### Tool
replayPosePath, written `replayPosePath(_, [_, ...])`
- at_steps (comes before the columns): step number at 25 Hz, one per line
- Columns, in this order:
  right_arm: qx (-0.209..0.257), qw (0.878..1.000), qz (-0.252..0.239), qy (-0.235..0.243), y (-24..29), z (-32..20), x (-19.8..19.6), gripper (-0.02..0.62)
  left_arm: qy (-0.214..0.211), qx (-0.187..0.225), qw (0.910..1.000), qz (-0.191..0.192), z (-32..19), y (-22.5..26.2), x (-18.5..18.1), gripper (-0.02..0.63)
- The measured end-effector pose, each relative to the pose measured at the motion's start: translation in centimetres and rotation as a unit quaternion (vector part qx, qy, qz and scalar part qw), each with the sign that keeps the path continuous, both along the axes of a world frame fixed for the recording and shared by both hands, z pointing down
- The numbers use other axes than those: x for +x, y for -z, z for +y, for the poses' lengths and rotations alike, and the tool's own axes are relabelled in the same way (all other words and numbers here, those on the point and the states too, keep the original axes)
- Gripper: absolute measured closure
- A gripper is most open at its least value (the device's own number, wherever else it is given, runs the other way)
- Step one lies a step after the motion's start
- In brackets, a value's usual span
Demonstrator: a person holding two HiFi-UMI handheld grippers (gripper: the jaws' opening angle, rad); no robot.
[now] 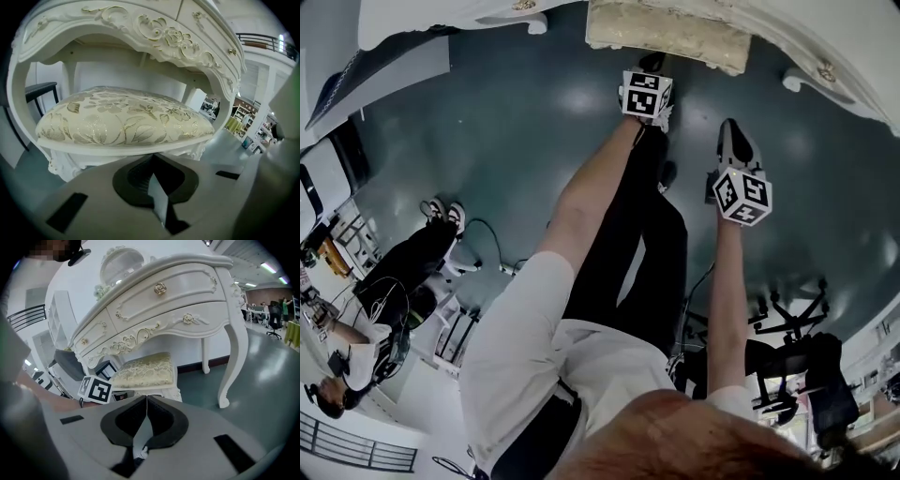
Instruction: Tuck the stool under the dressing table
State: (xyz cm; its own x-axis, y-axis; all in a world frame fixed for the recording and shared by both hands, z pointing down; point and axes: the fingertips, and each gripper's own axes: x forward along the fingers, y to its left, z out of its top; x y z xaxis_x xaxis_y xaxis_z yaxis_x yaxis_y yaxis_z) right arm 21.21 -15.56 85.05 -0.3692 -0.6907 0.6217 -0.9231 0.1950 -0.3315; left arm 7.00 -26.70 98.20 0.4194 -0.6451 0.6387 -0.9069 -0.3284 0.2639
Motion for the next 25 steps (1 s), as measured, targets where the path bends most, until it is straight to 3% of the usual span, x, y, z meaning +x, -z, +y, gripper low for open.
replayPosePath(12, [-0.005, 1.000, 0.003, 0.031, -0.7, -0.1, -1.8, 0.551, 0.035, 0.047, 0.9982, -0.011, -7.9, -0.1, -0.5, 0.592])
replayPosePath(20, [0.012, 0.999, 0.000, 0.034, -1.6, -1.6, -1.7, 0.551, -0.007, 0.090, 0.9959, 0.002, -12.6, 1.0, 2.3, 0.592])
replayPosePath(25, [0.015, 0.999, 0.001, 0.035, -2.6, -1.4, -1.7, 0.551, -0.005, 0.120, 0.9926, 0.016, -15.5, 1.0, 3.3, 0.592])
